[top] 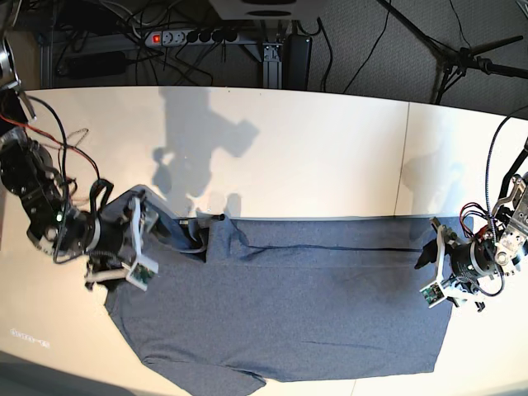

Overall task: Fold the T-shirt properly
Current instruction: 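Lower both grippers, folding the collar edge over onto the shirt body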

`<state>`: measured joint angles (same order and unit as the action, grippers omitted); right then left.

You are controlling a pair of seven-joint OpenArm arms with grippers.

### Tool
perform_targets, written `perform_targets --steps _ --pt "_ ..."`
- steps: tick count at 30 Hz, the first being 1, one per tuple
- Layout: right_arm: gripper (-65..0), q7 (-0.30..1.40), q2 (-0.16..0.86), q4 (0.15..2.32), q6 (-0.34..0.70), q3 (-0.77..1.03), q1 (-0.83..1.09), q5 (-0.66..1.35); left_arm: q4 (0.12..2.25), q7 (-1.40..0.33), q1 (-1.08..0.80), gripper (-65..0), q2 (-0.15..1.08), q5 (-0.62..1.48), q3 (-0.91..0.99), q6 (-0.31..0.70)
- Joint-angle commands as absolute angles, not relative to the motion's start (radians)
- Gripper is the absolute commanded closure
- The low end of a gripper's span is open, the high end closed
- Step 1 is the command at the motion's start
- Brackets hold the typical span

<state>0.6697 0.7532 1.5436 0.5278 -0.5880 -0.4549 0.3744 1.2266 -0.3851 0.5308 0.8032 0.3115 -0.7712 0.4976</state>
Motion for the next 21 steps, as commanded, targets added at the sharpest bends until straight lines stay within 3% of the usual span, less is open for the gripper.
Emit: perform_targets --steps 1,9,21 --pt "-44.7 0.66 0.776 1.555 0.551 -0.576 -0.45 0.381 1.244 -0.374 0.552 -36.1 0.82 0.324 -0.758 0.517" --pt "-44.7 0.663 0.789 1.556 0.55 -0.575 -0.288 0.33 1.294 -0.371 0.543 -36.1 0.82 0.321 -0.758 0.517" --pt "-44.7 0.617 0.789 1.547 0.55 -0.575 -0.274 0.217 1.294 -0.371 0.542 -36.1 0.82 0.322 -0.758 0.517"
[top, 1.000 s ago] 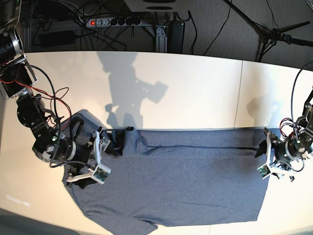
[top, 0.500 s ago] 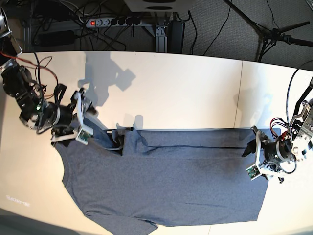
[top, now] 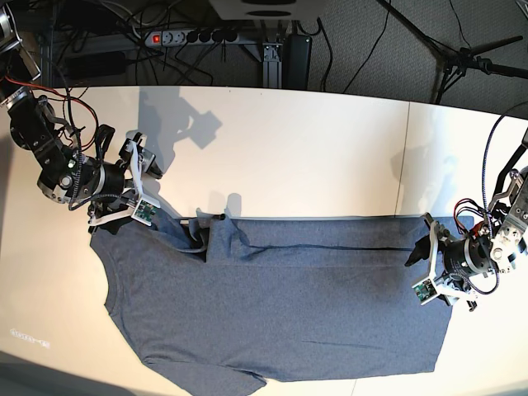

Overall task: Fold the T-shirt properly
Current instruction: 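Lower both grippers, folding the collar edge over onto the shirt body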

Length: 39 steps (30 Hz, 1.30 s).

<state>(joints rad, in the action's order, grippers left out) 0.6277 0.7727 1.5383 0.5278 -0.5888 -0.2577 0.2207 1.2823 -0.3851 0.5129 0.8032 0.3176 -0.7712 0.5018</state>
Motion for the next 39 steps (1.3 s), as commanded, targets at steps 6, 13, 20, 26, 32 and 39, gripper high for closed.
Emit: perform_targets --steps 6,13,20,26,32,39 --pt "-44.7 0.575 0.789 1.489 0.55 -0.575 -0.274 0.164 1.294 -0.371 0.542 -36.1 0.82 0.322 -0.758 0.517" --pt "-39.9 0.576 0.79 1.431 0.55 -0.575 -0.274 0.141 1.294 -0.37 0.542 -36.1 0.82 0.322 -0.758 0.517" --pt "-10.7 0.576 0.789 1.431 0.55 -0.575 -0.274 0.073 1.294 -0.37 0.542 -36.1 0.82 0.322 -0.758 0.517" --pt "0.0 0.569 0.789 1.432 0.544 -0.575 -0.277 -0.038 1.294 -0.362 0.542 -35.9 0.82 0.322 -0.758 0.517" --pt "0.0 0.556 0.793 1.463 0.543 -0.575 -0.308 -0.033 1.294 -0.356 0.542 -35.9 0.82 0.322 -0.758 0.517" --pt "0.0 0.558 0.806 1.521 0.544 -0.575 -0.408 0.033 1.294 -0.356 0.54 -35.9 0.817 0.321 -0.758 0.517"
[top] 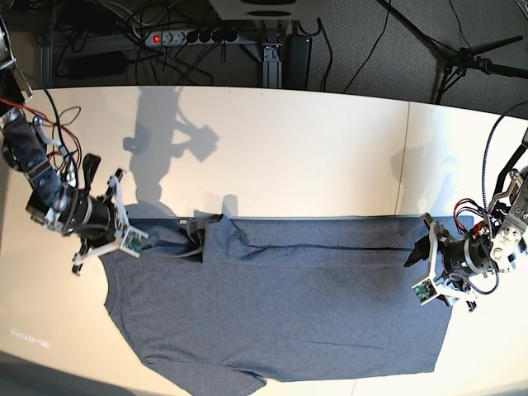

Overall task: Fold the T-shirt properly
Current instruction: 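Lower both grippers, folding the collar edge over onto the shirt body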

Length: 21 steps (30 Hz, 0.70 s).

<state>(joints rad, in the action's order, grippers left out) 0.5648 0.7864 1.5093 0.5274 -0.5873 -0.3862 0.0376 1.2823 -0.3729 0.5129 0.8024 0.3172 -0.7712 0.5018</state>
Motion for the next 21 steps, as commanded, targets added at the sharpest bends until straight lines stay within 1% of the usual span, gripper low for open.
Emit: perform_targets --steps 1,10,14,21 --pt "0.0 0.558 0.806 1.52 0.544 -0.575 -0.421 0.041 1.294 -0.356 0.539 -35.9 0.817 0.321 -0.758 0.517" --pt "0.0 0.556 0.806 1.507 0.546 -0.575 -0.459 0.041 1.294 -0.356 0.506 -35.9 0.817 0.316 -0.758 0.517" --pt "0.0 0.515 0.806 1.472 0.546 -0.575 -0.459 0.041 1.294 -0.355 0.507 -35.9 0.817 0.316 -0.758 0.517" --pt "0.0 0.447 0.783 1.417 0.544 -0.575 -0.46 -0.023 1.294 -0.356 0.506 -35.9 0.814 0.316 -0.758 0.517"
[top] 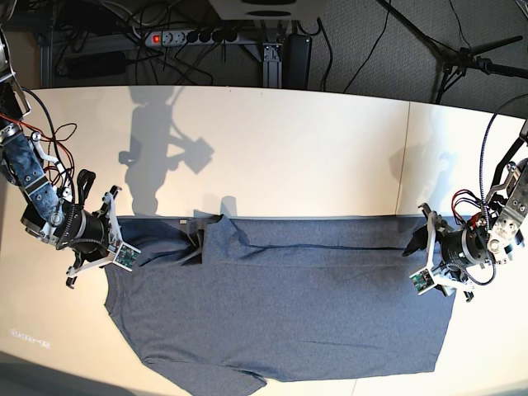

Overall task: Fold the T-shirt properly
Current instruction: 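Lower both grippers, folding the collar edge over onto the shirt body, then hold the folded edge with both grippers and drag it toward the robot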

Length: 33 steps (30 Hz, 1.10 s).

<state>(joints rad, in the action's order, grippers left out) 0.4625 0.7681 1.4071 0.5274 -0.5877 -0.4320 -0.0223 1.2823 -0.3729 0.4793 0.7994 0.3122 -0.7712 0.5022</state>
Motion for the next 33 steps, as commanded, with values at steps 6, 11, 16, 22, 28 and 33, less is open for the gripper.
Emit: perform_targets --steps 6,11,16,22,28,33 --pt "0.0 0.447 0.747 1.399 0.544 -0.575 -0.465 -0.022 1.294 -0.356 0.506 -35.9 0.815 0.313 -0.758 0.517" --pt "0.0 0.443 0.729 1.399 0.543 -0.575 -0.477 -0.039 1.294 -0.356 0.506 -35.9 0.815 0.314 -0.758 0.517" --pt "-15.2 0.412 0.728 1.386 0.542 -0.575 -0.503 -0.071 1.294 -0.356 0.507 -35.9 0.815 0.314 -0.758 0.517" --pt "-25.9 0.411 0.728 1.356 0.508 -0.575 -0.537 -0.057 1.294 -0.357 0.506 -35.9 0.815 0.314 -0.758 0.517" --pt "-44.5 0.411 0.728 1.336 0.391 -0.575 -0.559 -0.027 1.293 -0.357 0.506 -35.9 0.815 0.314 -0.758 0.516" --pt "-44.2 0.431 0.728 1.339 0.281 -0.575 -0.559 -0.026 1.293 -0.358 0.506 -35.9 0.815 0.314 -0.758 0.486"
